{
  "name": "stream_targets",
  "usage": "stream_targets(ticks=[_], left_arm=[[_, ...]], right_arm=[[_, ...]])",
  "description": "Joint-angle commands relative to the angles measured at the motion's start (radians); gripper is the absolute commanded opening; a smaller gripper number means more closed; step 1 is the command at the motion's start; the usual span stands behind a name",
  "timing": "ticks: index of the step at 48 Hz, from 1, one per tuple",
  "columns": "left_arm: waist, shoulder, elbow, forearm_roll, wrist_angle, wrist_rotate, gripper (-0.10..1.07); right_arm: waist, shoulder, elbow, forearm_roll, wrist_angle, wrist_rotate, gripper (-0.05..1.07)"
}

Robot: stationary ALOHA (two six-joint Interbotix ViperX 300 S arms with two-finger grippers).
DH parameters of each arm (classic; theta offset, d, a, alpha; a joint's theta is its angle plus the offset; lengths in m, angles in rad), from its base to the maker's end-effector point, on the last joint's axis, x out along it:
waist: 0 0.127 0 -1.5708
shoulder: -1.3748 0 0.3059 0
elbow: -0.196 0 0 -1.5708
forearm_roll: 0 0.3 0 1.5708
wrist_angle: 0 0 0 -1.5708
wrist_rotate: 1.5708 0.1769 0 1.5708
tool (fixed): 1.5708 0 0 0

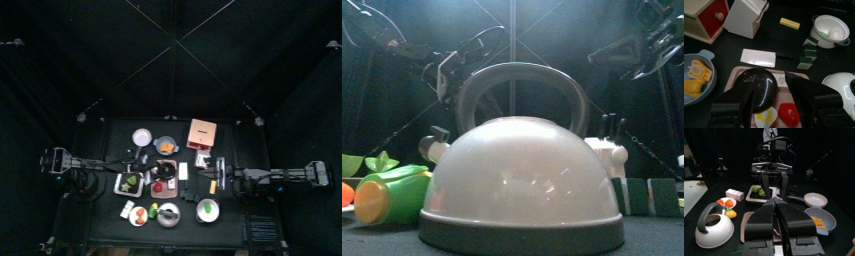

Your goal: Grab pot lid

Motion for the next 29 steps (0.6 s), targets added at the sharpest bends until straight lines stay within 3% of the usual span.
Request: stream_targets(ticks=[1,7,15,23,29], left_arm=[[0.002,-0.035,0.008,-0.005,-0.034,0.002,0.83],[0.008,-0.064,0.032,-0.002,-0.066,0.003,0.83],[0.064,-0.117,0.071,-0.005,-0.091,0.003,0.83],[0.123,-0.16,0.081,-0.005,-0.097,0.002,0.83],[0.167,-0.183,0.084,-0.005,-0.104,0.003,0.83]], right_arm=[[0.003,0.038,-0.044,0.017,-0.009,0.002,0.02],[0.005,0.098,-0.098,0.051,-0.009,0.002,0.02],[0.006,0.204,-0.163,0.097,-0.009,0.008,0.02],[0.023,0.308,-0.256,0.253,0.003,0.061,0.02],[0.02,0.367,-0.328,0.342,0.075,0.106,0.03]])
